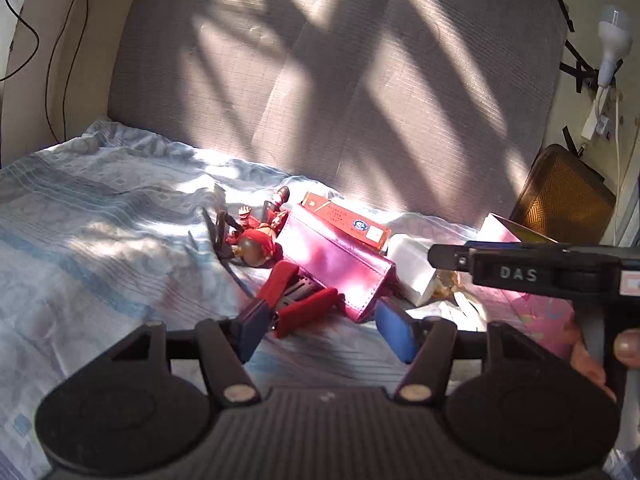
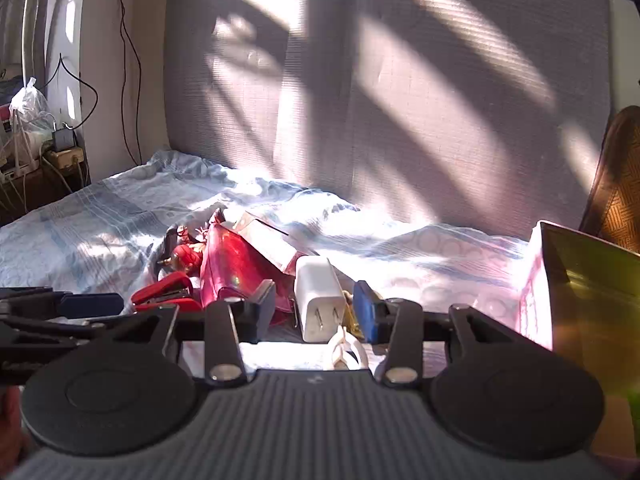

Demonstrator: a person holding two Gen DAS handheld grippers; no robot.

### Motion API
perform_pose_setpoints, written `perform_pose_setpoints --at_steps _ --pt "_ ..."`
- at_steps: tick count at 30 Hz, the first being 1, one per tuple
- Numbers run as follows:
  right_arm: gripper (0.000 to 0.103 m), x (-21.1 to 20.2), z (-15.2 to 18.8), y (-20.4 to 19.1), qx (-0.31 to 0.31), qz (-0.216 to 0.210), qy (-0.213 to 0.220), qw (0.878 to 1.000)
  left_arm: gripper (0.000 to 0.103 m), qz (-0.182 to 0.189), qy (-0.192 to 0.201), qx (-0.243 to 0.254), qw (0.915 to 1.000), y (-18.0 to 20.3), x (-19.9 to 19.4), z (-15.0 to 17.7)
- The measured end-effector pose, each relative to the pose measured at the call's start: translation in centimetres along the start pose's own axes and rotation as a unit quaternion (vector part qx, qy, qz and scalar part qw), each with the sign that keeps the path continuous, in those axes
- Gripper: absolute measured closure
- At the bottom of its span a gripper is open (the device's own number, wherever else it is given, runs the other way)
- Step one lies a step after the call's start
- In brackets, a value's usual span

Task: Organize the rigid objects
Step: 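Grasp the white charger with the right gripper, then lower the white charger into the pink tin and open the right gripper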

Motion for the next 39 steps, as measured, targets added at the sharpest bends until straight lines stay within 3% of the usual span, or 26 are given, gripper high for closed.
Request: perform_pose_setpoints --at_steps 2,3,5,8,11,15,18,21,23,27,30,33,37,38,39 --pt "0.058 2.6 0.1 -0.1 -0.012 0.015 -0.033 0.999 0.042 0.005 0.005 0.008 0.9999 0.4 -0.1 0.0" --pt "0.069 3.4 0.6 -0.1 -0.009 0.012 -0.053 0.998 0.042 0.007 0.006 0.011 0.9999 0.5 -0.1 0.1" --pt "0.072 3.0 0.9 0.3 0.011 0.002 -0.058 0.998 0.041 0.01 0.008 0.009 0.9999 0.5 -0.2 0.2" --pt "0.073 -0.9 0.6 1.0 0.066 -0.017 -0.029 0.997 0.041 0.016 0.008 -0.005 0.9998 0.2 -0.3 0.3" --pt "0.073 -6.5 1.7 3.1 0.145 -0.067 -0.007 0.987 0.041 0.026 0.006 -0.021 0.9994 -0.3 -0.3 0.2" --pt "0.073 -11.6 6.2 4.8 0.214 -0.116 -0.038 0.969 0.041 0.054 -0.012 -0.036 0.9978 -0.4 -0.1 0.4" --pt "0.07 -14.0 9.9 5.8 0.256 -0.125 -0.057 0.957 0.041 0.08 -0.033 -0.029 0.9959 0.6 0.2 0.7" --pt "0.066 -16.6 10.8 6.7 0.23 -0.021 -0.017 0.973 0.041 0.121 -0.063 -0.031 0.9902 2.6 0.4 1.4" --pt "0.065 -18.3 10.7 6.6 0.207 0.006 0.01 0.978 0.041 0.146 -0.079 -0.031 0.9857 4.0 0.4 1.8" --pt "0.048 -20.1 10.5 4.3 0.146 -0.012 0.029 0.989 0.041 0.208 -0.121 -0.026 0.9703 7.1 0.8 2.3" --pt "0.04 -19.1 11.2 1.9 0.074 0.003 0.02 0.997 0.042 0.221 -0.168 -0.031 0.9603 8.9 1.4 2.9" --pt "0.035 -17.2 12.0 1.2 0.041 0.008 0.001 0.999 0.042 0.226 -0.201 -0.042 0.9521 9.8 1.5 3.8" --pt "0.035 -16.0 12.3 1.4 0.021 0.006 -0.018 1.0 0.043 0.223 -0.215 -0.044 0.9498 10.6 1.2 4.4" --pt "0.036 -15.6 12.3 1.5 0.025 -0.002 -0.023 0.999 0.049 0.224 -0.216 -0.045 0.9492 10.8 1.2 4.5" --pt "0.047 -15.2 12.2 1.7 0.031 -0.012 -0.03 0.999 0.052 0.224 -0.22 -0.045 0.9485 11.1 1.4 4.6"
Point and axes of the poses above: each gripper's, at about its wrist camera, not at the fingertips, and x roughly the way its jaws point, y to its right, z to its underside, the point moved 2 cm from there along x, roughly the way its jaws point, and after that the axes turned 4 degrees about y, right-handed, at the moved point
